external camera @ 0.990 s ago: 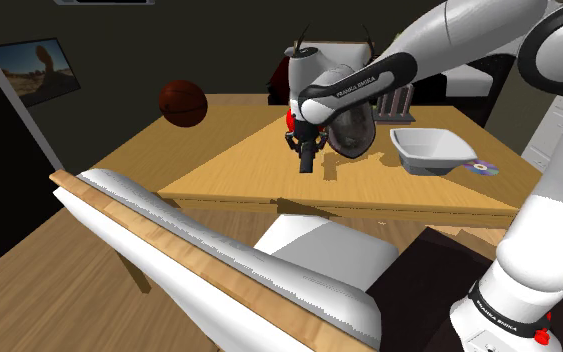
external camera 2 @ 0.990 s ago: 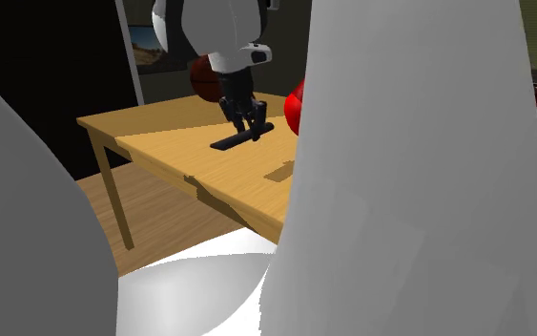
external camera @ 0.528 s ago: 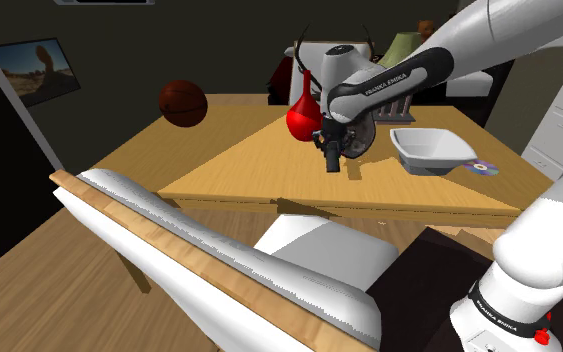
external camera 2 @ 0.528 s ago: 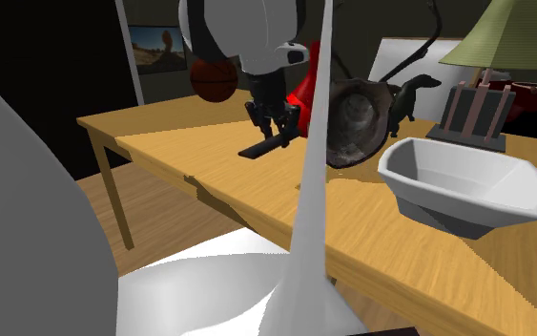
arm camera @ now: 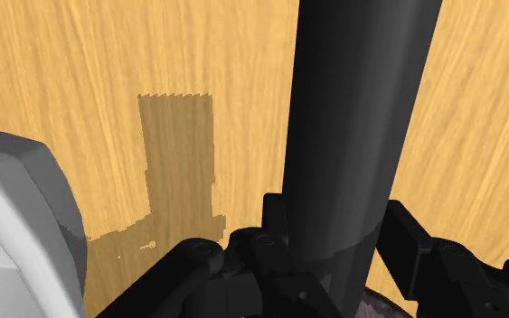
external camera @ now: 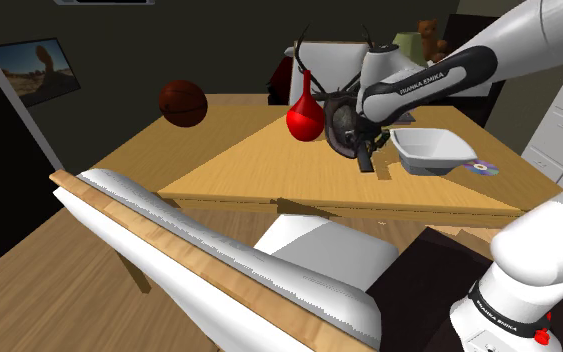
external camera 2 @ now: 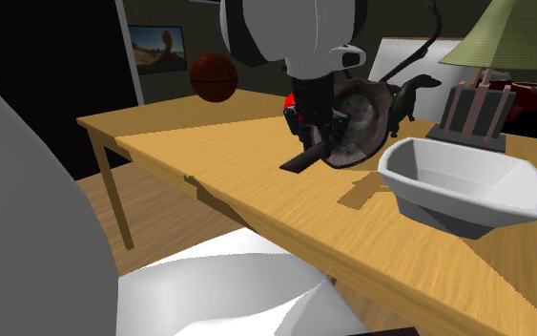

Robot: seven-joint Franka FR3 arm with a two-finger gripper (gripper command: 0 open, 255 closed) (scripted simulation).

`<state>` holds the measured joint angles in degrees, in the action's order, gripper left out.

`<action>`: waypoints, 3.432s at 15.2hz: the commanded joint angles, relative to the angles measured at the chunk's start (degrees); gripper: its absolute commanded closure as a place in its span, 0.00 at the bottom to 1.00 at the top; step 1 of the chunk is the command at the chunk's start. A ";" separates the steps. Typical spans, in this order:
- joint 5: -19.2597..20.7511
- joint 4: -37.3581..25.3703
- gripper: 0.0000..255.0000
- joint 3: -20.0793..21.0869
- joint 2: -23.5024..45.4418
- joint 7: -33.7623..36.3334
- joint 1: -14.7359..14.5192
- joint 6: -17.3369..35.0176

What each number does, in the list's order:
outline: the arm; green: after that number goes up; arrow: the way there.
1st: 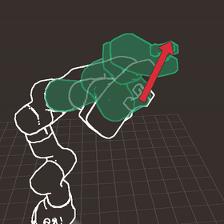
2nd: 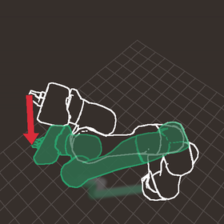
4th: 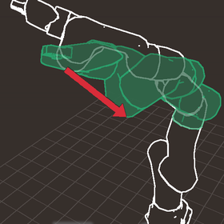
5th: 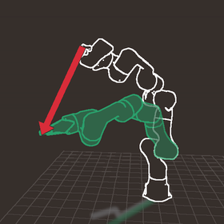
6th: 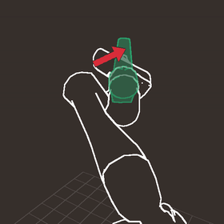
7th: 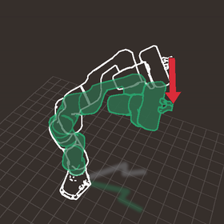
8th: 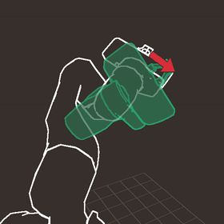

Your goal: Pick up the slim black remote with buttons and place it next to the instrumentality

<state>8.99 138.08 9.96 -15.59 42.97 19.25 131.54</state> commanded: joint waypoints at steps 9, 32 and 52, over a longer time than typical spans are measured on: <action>0.54 10.57 1.00 -10.71 -10.84 -14.93 4.73 1.64; 6.41 7.81 1.00 -40.49 -11.29 -51.96 17.00 2.92; -10.44 -5.90 1.00 -63.17 8.74 -81.77 11.83 7.97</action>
<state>-0.66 131.46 -52.70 -7.70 -37.98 31.24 138.75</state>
